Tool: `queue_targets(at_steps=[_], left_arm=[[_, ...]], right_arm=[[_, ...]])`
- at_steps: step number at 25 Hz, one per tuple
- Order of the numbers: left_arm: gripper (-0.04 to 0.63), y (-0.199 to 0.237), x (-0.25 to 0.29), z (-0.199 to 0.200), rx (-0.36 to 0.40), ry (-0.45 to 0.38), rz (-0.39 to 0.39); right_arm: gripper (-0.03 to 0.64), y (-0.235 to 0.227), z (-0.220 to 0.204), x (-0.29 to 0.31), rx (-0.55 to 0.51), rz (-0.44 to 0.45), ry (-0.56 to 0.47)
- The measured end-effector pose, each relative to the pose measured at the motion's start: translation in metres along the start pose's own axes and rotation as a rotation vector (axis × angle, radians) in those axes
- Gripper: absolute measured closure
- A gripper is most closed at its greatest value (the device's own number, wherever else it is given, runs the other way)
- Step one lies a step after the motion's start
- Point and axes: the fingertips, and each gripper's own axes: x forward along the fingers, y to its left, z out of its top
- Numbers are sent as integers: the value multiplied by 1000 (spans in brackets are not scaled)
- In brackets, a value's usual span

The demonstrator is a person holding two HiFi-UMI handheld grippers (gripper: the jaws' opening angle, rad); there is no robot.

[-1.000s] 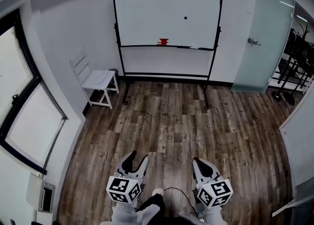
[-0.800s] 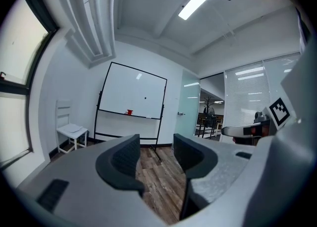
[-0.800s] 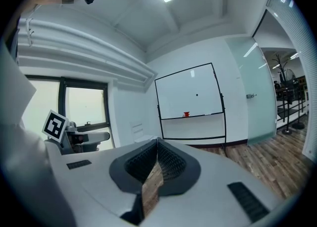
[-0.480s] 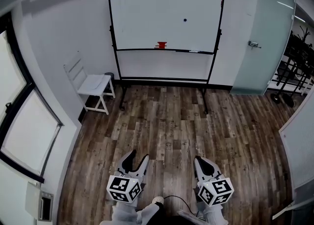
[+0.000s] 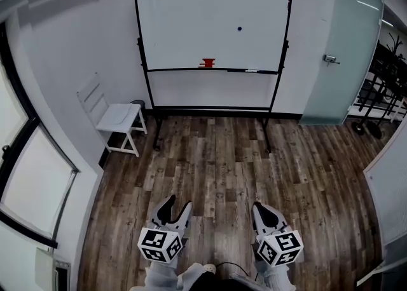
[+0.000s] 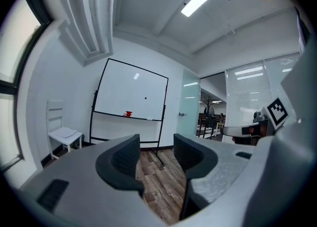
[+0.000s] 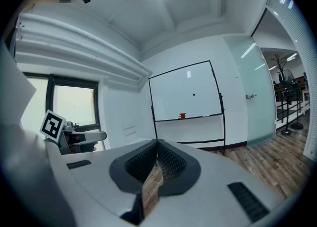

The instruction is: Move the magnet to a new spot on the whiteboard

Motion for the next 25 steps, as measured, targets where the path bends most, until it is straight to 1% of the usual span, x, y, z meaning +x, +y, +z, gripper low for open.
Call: queue_targets(at_steps=[7, 14, 20, 25], left_arm=[[390, 5, 8, -9, -1, 29, -25], [390, 5, -3, -32, -23, 64, -9], [390, 13, 0, -36, -29, 70, 16], [390, 24, 27, -30, -20, 69, 27]], right_arm=[[589, -6, -11, 6, 34, -32, 11], [589, -9, -31, -3, 54, -45, 47], [589, -7, -32, 10, 55, -9, 51], [589, -21, -29, 37, 60, 3, 54]])
